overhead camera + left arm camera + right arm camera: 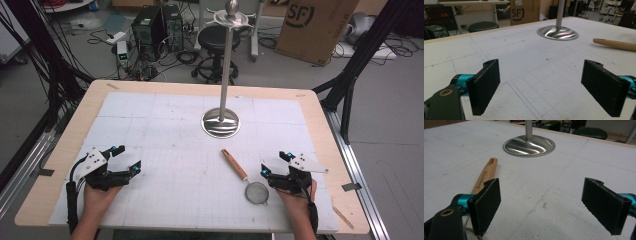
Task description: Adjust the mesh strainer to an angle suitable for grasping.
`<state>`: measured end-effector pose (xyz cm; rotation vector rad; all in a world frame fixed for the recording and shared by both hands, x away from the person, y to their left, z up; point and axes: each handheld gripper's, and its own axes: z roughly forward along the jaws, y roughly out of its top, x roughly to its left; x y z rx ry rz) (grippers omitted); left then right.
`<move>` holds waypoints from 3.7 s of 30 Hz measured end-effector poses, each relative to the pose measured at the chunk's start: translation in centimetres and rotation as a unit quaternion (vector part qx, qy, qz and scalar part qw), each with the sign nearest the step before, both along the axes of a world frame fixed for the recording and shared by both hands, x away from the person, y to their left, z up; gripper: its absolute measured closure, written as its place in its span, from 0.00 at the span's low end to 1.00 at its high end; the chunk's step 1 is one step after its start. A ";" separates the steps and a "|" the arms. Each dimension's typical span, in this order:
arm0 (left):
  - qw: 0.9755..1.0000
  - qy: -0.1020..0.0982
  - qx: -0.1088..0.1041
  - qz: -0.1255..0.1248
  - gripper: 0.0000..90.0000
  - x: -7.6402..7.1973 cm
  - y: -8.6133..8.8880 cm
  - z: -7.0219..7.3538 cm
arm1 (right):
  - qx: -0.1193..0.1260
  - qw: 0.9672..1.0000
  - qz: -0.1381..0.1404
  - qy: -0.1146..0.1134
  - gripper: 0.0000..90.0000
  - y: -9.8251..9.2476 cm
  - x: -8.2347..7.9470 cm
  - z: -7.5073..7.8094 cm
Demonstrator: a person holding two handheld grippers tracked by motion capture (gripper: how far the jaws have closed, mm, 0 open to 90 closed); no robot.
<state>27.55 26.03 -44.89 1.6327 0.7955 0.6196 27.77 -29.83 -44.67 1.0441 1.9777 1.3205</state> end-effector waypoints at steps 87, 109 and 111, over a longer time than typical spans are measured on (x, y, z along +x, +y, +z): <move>1.000 -0.003 0.002 0.008 0.19 -0.1 -0.1 0.0 | -0.230 0.927 0.182 0.233 0.75 9.7 2.9 3.2; 1.000 -0.005 0.003 0.007 0.19 -0.1 -0.1 0.0 | -0.021 0.974 0.208 0.082 0.75 6.6 1.8 5.2; 1.000 -0.005 0.003 0.008 0.19 -0.1 -0.1 0.0 | -0.018 0.974 0.210 0.079 0.75 6.5 1.7 5.2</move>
